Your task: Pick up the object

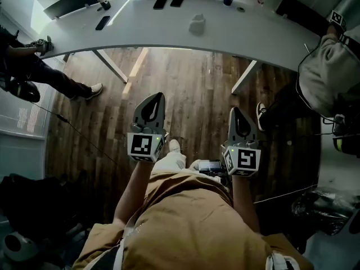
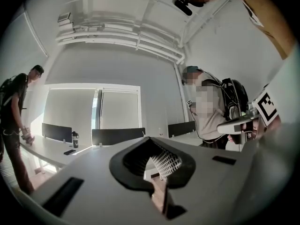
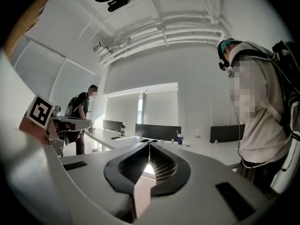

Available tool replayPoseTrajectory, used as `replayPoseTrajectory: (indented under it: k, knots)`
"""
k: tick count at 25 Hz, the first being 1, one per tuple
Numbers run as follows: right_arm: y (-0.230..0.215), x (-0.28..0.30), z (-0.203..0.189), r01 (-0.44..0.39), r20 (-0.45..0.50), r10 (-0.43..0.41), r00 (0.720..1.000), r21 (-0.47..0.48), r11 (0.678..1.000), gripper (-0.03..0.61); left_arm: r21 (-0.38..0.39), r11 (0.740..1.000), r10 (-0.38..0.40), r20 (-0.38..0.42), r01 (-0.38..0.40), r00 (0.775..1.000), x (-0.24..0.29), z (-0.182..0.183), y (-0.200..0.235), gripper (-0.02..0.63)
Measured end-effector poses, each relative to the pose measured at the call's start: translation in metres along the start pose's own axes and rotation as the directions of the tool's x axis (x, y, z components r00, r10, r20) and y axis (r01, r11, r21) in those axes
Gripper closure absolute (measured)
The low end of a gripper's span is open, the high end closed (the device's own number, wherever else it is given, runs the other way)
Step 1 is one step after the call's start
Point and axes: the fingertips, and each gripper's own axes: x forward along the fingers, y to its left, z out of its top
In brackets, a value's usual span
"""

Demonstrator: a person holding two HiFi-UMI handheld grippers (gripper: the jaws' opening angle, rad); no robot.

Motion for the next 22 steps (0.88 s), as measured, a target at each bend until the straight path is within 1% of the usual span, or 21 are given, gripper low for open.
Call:
replayPoseTrajectory:
  k: [7, 15, 19, 22]
  knots:
    - [0.004, 0.033, 0.003, 0.012, 0.006, -0.012, 1.000, -0.006, 1.000, 0.568, -0.007, 1.000, -0.010, 0.018, 0.010, 1.000, 0.028, -0.002, 0.023, 0.607]
    - [-0.001, 0.088, 0.022, 0.064, 0.010, -0.064, 0.998, -0.021, 0.998, 0.568, -0.027, 0.999, -0.046, 0.028, 0.047, 0.999, 0.072, 0.006, 0.058, 0.607]
    - [0.002, 0.109, 0.025, 0.076, 0.009, -0.075, 0.997, -0.018, 0.997, 0.568, -0.030, 0.998, -0.052, 0.016, 0.052, 0.999, 0.084, -0.001, 0.079, 0.607]
    - [0.006, 0.125, 0.024, 0.066, -0.002, -0.066, 0.998, -0.015, 0.998, 0.568, -0.041, 0.998, -0.037, 0.003, 0.037, 0.999, 0.091, -0.007, 0.095, 0.607]
